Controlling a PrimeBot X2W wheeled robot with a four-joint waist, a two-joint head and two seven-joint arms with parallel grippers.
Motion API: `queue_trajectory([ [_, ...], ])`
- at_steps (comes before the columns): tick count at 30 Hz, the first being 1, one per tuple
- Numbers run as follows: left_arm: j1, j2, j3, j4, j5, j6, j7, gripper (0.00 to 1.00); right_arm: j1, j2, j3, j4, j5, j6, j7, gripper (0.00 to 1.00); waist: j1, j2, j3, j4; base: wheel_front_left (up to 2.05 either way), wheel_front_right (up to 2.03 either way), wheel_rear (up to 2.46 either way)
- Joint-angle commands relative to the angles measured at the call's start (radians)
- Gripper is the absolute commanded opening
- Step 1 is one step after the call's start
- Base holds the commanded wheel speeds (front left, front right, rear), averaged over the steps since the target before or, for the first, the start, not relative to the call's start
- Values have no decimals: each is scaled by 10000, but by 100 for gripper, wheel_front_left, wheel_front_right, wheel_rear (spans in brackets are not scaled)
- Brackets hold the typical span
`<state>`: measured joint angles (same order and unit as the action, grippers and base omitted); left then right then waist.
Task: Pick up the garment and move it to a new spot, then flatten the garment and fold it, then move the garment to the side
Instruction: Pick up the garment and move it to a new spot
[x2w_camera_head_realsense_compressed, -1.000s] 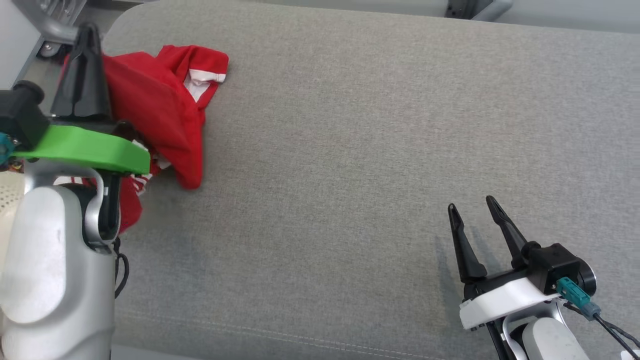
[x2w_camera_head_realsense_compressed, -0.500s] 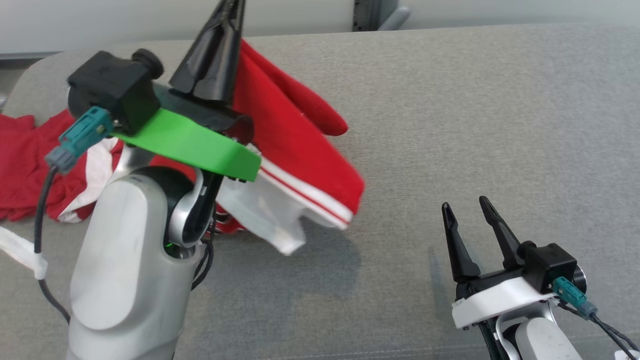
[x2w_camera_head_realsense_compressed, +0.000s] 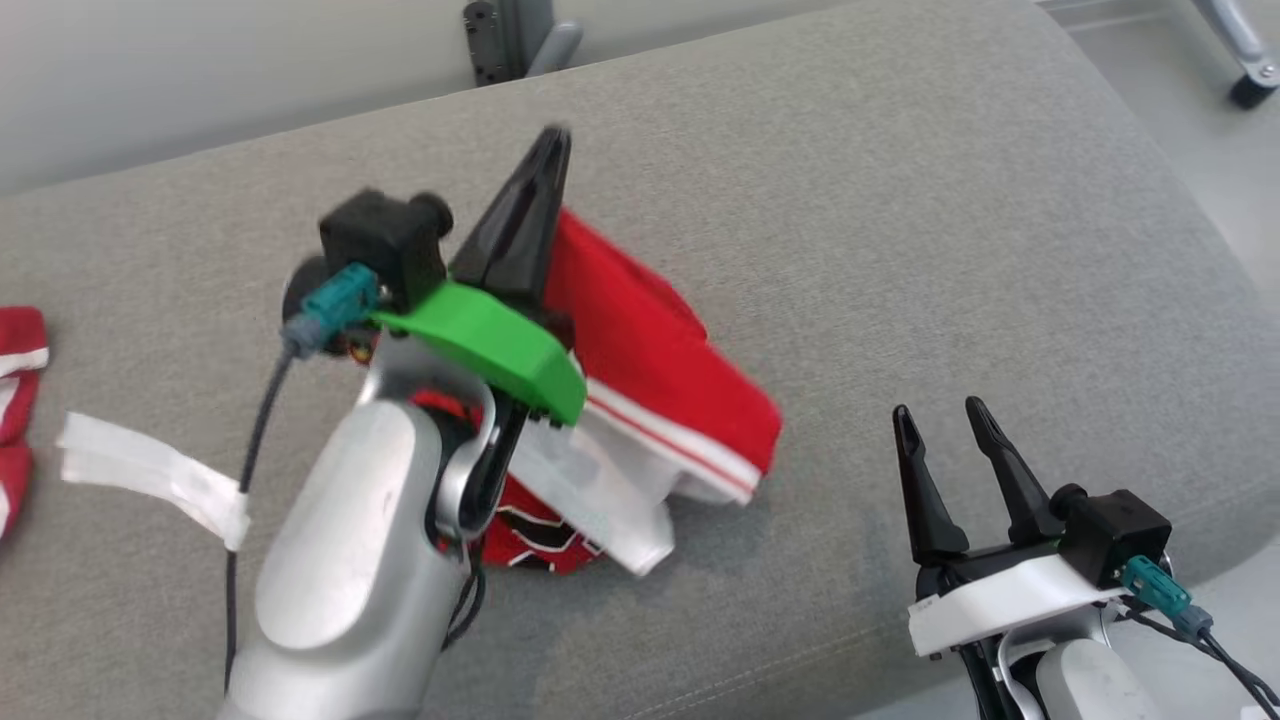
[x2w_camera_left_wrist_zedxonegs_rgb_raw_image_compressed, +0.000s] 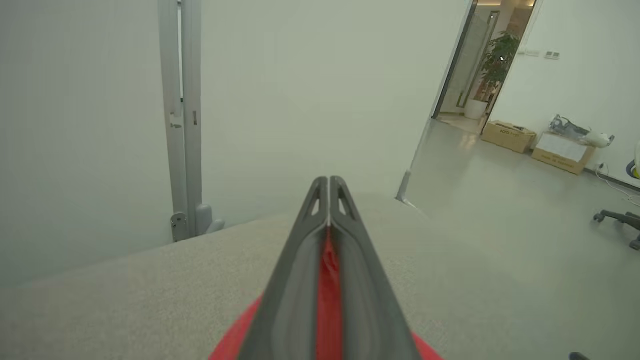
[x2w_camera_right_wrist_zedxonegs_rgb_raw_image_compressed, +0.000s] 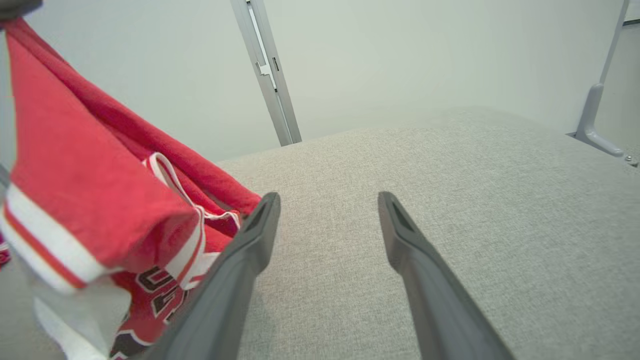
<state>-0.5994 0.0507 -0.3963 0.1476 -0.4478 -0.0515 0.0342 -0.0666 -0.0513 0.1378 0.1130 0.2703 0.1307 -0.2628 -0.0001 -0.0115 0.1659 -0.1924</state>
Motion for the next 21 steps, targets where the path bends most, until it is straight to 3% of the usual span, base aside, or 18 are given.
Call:
queue_trajectory([
  [1,235,44,1,151,-50,57,-52,0,79,10,-8,-10,48,1,-33,100,1,115,64,-666,0,0,0],
  [8,1264,172,-551,3201,322,-161,-1090,0,168,8,-75,-56,60,1,-33,100,1,115,-26,-696,0,0,0],
  [19,903,29,-1190,5627,7,-519,-2408,0,-70,2,39,-28,-190,1,-33,100,1,115,-187,-121,0,0,0],
  [20,848,21,-1249,5668,-21,-522,-2512,15,-58,2,14,-38,-221,1,-33,100,1,115,-217,-69,0,0,0],
  [21,777,16,-1313,5667,-44,-532,-2613,42,-29,3,4,-48,-256,1,-33,100,1,115,-247,-18,0,0,0],
])
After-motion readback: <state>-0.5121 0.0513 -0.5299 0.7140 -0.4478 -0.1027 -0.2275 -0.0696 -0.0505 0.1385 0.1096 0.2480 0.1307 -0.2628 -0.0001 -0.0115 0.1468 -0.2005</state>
